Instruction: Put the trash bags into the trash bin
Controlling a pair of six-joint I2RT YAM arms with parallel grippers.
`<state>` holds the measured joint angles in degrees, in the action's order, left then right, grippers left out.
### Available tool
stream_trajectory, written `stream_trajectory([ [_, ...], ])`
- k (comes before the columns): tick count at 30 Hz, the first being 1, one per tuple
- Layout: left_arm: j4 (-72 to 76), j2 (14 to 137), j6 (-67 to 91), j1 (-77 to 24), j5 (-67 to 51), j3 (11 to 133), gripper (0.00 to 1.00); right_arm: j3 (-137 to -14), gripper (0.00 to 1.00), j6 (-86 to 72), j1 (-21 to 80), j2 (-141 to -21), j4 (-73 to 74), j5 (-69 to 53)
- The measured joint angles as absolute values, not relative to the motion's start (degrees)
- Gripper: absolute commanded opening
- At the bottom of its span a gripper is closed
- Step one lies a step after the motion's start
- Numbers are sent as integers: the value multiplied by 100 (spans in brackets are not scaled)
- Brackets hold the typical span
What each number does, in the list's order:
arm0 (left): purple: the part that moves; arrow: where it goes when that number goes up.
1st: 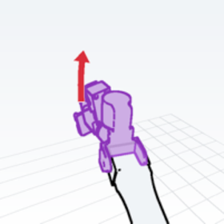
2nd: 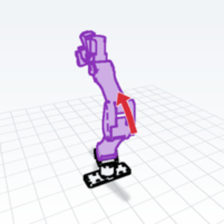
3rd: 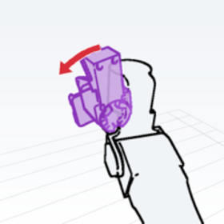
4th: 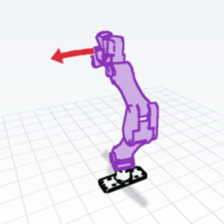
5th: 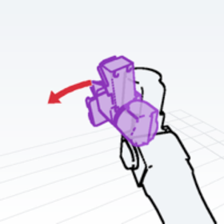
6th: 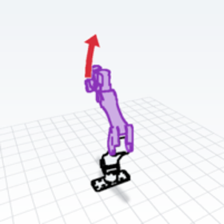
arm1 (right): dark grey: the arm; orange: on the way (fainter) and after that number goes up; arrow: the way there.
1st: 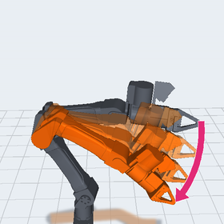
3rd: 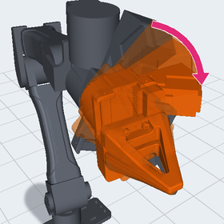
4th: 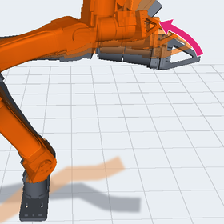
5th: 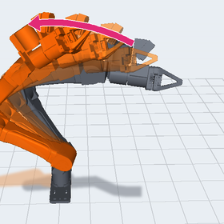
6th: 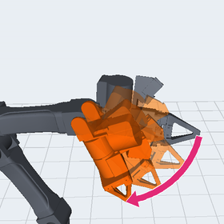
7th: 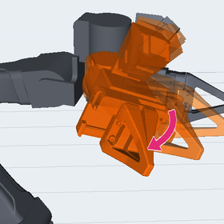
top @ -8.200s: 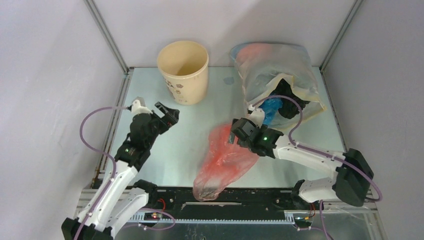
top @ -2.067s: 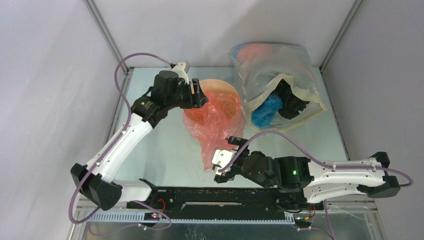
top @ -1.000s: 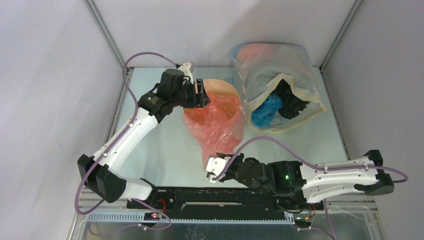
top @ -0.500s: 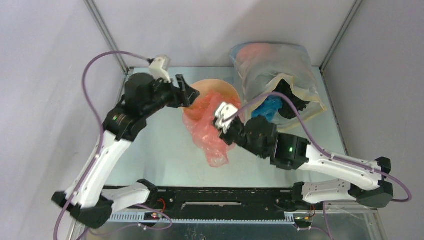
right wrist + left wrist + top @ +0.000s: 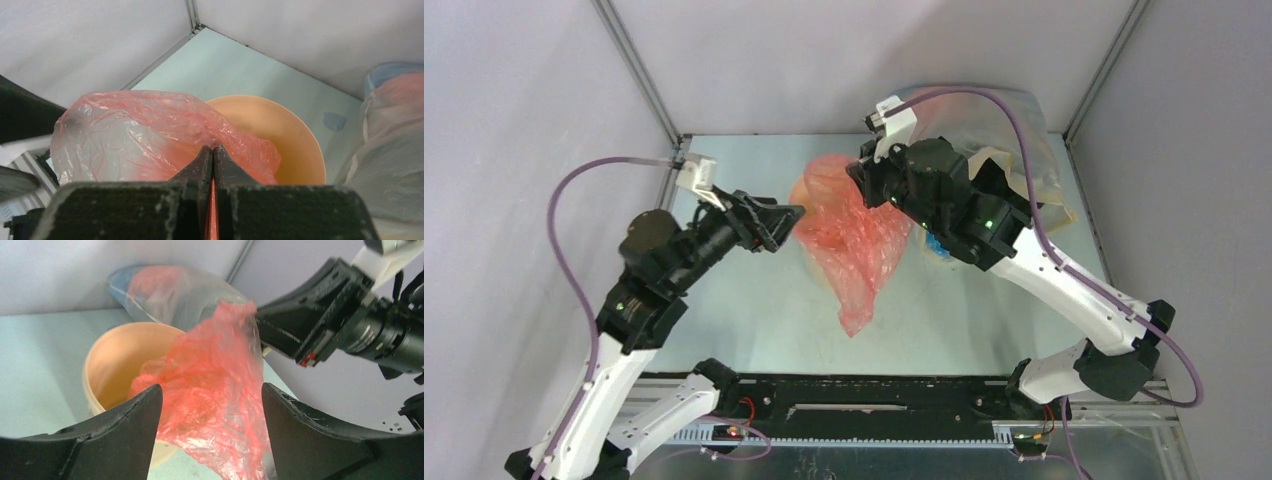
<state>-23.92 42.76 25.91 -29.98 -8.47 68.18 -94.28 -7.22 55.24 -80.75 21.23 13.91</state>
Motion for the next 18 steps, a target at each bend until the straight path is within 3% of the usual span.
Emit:
stream_trajectory([
  [7, -1894, 4453, 2987, -3503, -858, 5933, 85, -9778, 0, -1160, 5415, -8394, 2231, 1393],
  [18, -1164, 4372, 3321, -4477, -139, 5642, 100, -9883, 0, -1339, 5376, -8460, 2228, 1391],
])
